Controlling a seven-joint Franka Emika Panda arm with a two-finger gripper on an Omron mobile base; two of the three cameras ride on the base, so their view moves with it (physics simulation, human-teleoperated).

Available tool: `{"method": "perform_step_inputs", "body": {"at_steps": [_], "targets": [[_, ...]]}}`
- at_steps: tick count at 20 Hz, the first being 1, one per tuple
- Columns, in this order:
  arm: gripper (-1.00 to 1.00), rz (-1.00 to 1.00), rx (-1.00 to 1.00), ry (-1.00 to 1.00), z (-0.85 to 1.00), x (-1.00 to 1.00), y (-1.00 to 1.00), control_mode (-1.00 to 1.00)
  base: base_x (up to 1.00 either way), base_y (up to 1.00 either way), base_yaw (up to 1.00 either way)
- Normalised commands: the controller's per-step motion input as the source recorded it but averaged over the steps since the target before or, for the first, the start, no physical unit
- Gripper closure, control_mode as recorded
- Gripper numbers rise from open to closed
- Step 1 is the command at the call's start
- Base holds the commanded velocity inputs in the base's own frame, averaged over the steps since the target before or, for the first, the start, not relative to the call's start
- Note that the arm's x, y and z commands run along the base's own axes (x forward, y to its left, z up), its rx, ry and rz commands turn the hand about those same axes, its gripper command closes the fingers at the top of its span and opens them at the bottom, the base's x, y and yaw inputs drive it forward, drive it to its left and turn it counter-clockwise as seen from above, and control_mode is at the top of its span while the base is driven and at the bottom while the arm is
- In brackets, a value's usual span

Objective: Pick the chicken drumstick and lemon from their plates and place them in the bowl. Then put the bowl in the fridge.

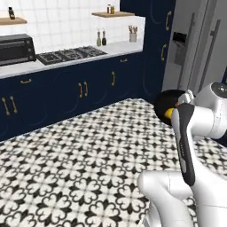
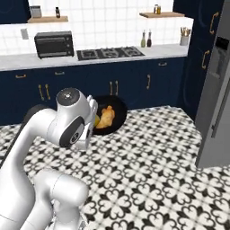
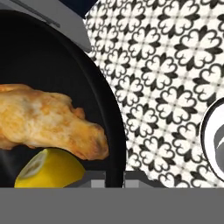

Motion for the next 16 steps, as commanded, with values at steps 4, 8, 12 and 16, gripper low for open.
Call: {"method": "perform_step_inputs", "body": {"at_steps": [4, 8, 12, 16], "targets": [[1.00, 0.00, 0.00, 0.00, 0.00, 0.00, 0.00, 1.00, 1.00, 1.00, -0.47], [1.00, 0.00, 0.00, 0.00, 0.00, 0.00, 0.00, 1.00, 1.00, 1.00, -0.48], [1.00, 0.00, 0.00, 0.00, 0.00, 0.00, 0.00, 1.00, 1.00, 1.00, -0.48], [1.00, 0.00, 0.00, 0.00, 0.00, 0.00, 0.00, 1.00, 1.00, 1.00, -0.53]]}}
